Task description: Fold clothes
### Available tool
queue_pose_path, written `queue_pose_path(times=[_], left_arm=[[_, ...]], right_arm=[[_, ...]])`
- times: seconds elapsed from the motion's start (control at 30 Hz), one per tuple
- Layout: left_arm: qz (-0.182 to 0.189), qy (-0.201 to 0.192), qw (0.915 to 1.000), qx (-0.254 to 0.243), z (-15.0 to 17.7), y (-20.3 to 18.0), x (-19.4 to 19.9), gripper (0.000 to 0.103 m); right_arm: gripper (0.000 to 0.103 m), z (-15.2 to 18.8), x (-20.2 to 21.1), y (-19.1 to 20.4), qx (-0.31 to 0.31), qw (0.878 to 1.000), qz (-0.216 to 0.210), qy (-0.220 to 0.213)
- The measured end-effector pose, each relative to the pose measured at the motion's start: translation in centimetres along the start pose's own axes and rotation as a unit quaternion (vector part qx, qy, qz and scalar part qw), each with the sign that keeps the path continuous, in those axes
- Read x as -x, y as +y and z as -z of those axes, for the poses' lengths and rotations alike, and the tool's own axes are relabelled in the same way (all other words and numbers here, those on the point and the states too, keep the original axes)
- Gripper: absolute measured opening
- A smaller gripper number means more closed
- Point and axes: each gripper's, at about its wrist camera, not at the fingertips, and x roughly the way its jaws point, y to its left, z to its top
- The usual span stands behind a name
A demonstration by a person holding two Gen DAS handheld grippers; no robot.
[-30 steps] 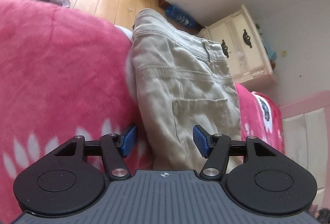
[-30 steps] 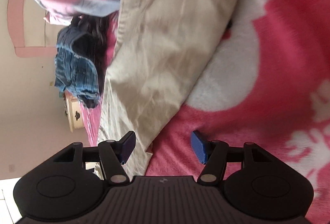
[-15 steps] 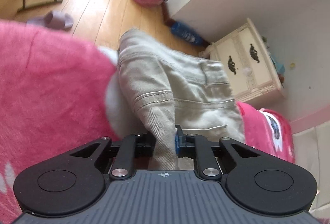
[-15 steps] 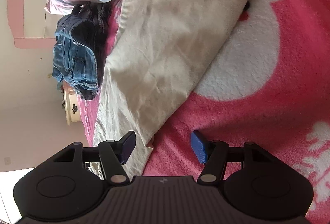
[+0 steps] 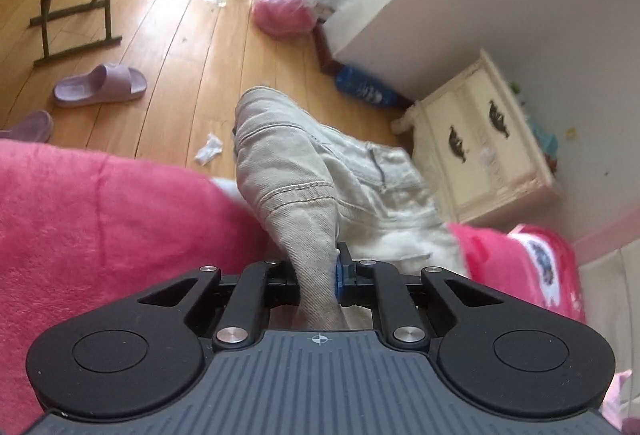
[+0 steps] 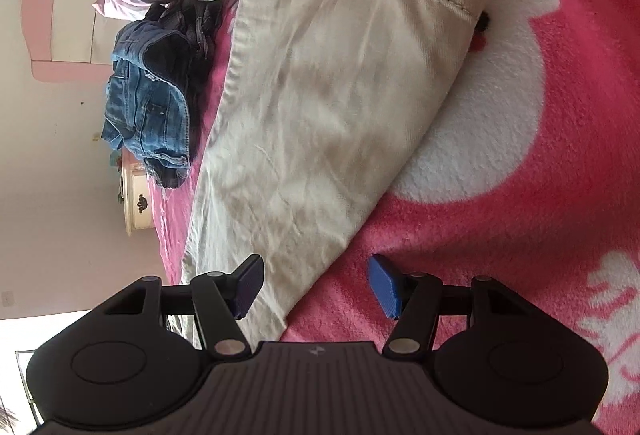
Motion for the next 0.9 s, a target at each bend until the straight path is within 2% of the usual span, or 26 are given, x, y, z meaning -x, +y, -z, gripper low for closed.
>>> queue_pose_path(times=[0.13,0.2,0.33,0.4,0.5,0.6,0.63,0.7,0.73,0.8,0.87,0.9], left_arm=[[-0.005,0.005,0.9997,-0.023,0.2,0.3,0.0,0.024],[-0.019,0.015,0.9992,-0.033,0.0,0.1,0.8,0.034],[-0.05,0.001,0.9967,-0.064,-0.6,-0.6,3.7,0.037],[-0.064,-0.028,0.9934,-0.091,-0.4,-1.3,5.8,0.037],[-0.074,-0.067,0.986,-0.133,0.6,-2.7,9.1,0.037],[-0.051,-0.06,0.9766,-0.2,3.9,-5.1,11.4,0.038],[-0.033,-0.042,0.9727,-0.226,6.0,-6.0,12.0,0.038],[0.016,0.014,0.9596,-0.281,11.1,-7.8,12.9,0.038],[0.04,0.042,0.9499,-0.307,13.7,-8.7,13.3,0.038],[0.088,0.098,0.9244,-0.358,18.9,-10.6,14.2,0.039],[0.137,0.152,0.8936,-0.4,24.3,-12.2,15.0,0.041],[0.162,0.177,0.8794,-0.411,27.2,-12.8,15.3,0.043]], right_arm=[[0.061,-0.1,0.7,0.6,0.023,1.0,0.012,0.0],[0.061,-0.3,1.8,1.1,0.047,0.999,0.024,-0.003],[0.061,-0.5,5.1,2.7,0.129,0.989,0.06,-0.03],[0.061,-0.7,6.8,3.9,0.189,0.976,0.09,-0.06],[0.061,-1.0,8.6,5.6,0.273,0.945,0.14,-0.112],[0.061,-1.8,8.8,6.1,0.312,0.922,0.174,-0.147],[0.061,-2.2,8.7,6.2,0.322,0.915,0.183,-0.157],[0.061,-3.2,8.0,6.1,0.331,0.91,0.184,-0.167],[0.061,-3.8,7.4,6.0,0.333,0.911,0.181,-0.165],[0.056,-5.1,6.3,5.8,0.335,0.912,0.174,-0.159],[0.026,-5.7,5.6,5.5,0.341,0.914,0.162,-0.15],[0.016,-4.9,5.6,5.7,0.365,0.903,0.166,-0.156]])
